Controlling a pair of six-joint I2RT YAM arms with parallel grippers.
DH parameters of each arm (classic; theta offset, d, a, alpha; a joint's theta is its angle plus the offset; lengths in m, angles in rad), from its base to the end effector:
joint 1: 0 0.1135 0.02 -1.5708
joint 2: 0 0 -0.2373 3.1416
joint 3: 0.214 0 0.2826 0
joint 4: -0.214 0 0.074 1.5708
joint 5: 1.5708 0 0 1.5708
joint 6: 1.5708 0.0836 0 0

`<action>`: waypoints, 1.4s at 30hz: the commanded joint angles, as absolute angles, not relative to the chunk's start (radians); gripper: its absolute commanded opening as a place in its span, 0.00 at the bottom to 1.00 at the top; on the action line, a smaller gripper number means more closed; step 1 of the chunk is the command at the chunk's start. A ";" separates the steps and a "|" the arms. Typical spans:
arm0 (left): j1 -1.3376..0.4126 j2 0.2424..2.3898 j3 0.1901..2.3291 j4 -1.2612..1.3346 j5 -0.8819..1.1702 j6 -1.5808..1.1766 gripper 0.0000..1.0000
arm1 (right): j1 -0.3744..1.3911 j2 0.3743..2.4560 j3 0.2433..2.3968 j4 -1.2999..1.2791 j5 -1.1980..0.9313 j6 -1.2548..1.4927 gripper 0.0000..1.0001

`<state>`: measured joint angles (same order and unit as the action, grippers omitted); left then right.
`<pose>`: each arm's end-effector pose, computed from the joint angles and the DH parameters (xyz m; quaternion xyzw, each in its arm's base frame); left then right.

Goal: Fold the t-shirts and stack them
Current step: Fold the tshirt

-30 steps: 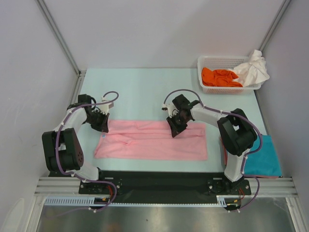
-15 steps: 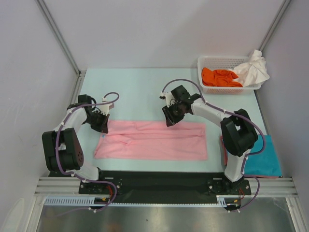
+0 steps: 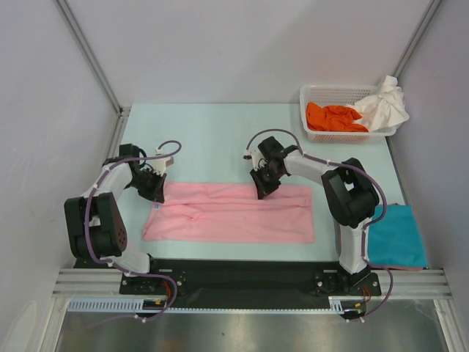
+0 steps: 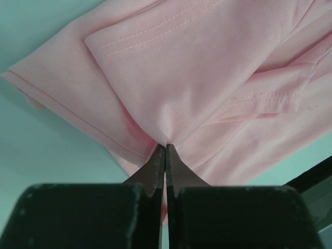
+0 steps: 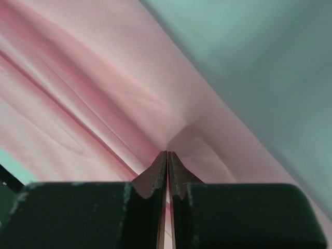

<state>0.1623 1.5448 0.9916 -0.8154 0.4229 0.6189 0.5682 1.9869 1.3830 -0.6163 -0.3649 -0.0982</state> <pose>0.3120 0.0163 0.1095 0.2408 0.9427 -0.1555 0.1707 0.3460 0.2563 0.0803 -0.3466 0.9047 0.2137 0.1252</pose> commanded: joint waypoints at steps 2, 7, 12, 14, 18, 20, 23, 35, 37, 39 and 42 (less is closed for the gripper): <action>0.169 1.542 1.023 -0.831 0.442 0.655 0.00 | 0.584 1.902 1.321 -0.620 -0.423 -0.101 0.06; 0.169 1.536 1.014 -0.867 0.439 0.699 0.00 | 0.584 1.894 1.270 -0.615 -0.390 -0.095 0.04; 0.172 1.535 1.005 -0.879 0.413 0.741 0.02 | 0.586 1.879 1.244 -0.571 -0.345 -0.072 0.03; 0.172 1.548 1.003 -0.871 0.387 0.749 0.08 | 0.583 1.890 1.249 -0.565 -0.331 -0.061 0.02; 0.172 1.580 1.009 -0.870 0.347 0.755 0.27 | 0.581 1.881 1.256 -0.564 -0.307 -0.055 0.02; 0.172 1.575 1.012 -0.870 0.344 0.756 0.34 | 0.575 1.867 1.264 -0.575 -0.298 -0.052 0.03; 0.172 1.543 1.035 -0.873 0.344 0.730 0.50 | 0.563 1.826 1.287 -0.592 -0.270 -0.041 0.11; 0.204 1.609 1.161 -0.700 0.278 0.419 0.66 | 0.290 1.667 1.229 -0.640 -0.155 0.101 0.51; 0.202 1.679 1.189 -0.681 0.252 0.381 0.66 | 0.252 1.678 1.210 -0.637 -0.143 0.104 0.52; 0.195 1.725 1.200 -0.666 0.235 0.368 0.66 | 0.236 1.696 1.194 -0.637 -0.129 0.095 0.52; 0.164 1.747 1.192 -0.641 0.213 0.385 0.68 | 0.216 1.724 1.175 -0.632 -0.117 0.095 0.52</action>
